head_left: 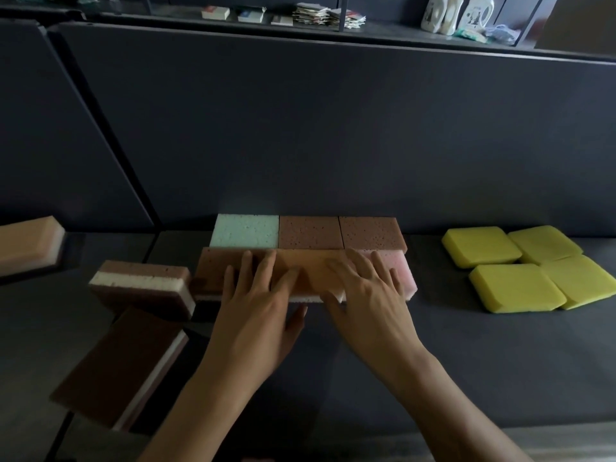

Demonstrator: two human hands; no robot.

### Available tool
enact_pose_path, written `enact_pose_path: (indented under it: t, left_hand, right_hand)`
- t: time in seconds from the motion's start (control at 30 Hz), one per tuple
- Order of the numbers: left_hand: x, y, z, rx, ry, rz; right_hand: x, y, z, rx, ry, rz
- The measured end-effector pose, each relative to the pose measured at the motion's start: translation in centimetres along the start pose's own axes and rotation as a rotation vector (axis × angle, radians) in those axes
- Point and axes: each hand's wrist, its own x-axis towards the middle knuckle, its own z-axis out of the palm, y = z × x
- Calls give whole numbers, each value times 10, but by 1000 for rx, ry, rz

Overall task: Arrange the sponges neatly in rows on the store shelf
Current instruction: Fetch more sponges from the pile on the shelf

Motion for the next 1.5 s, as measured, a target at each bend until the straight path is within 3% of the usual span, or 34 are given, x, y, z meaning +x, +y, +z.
enact_pose_path:
  t: [0.43,0.57,0.7,0.87,1.1,1.33,1.5]
  left_hand:
    - [0,7,3,0,-37,35]
    - [6,9,4,8,-41,55]
    - [7,5,1,-58,-81,45]
    - [4,2,-2,-15,-59,22]
    - [7,11,6,77,-81,18]
    - [12,3,-7,-25,-61,11]
    - [23,0,-2,43,-166,23]
  right_hand:
    - [-2,17,5,7,28,-4]
    - [3,16,7,40,103,-30]
    - [3,22,6,70,91,-67]
    - [7,33,-4,30,69,71]
    - [17,25,14,2,9,45]
    - [17,19,6,-21,40,52]
    - [25,11,18,-76,32,-14]
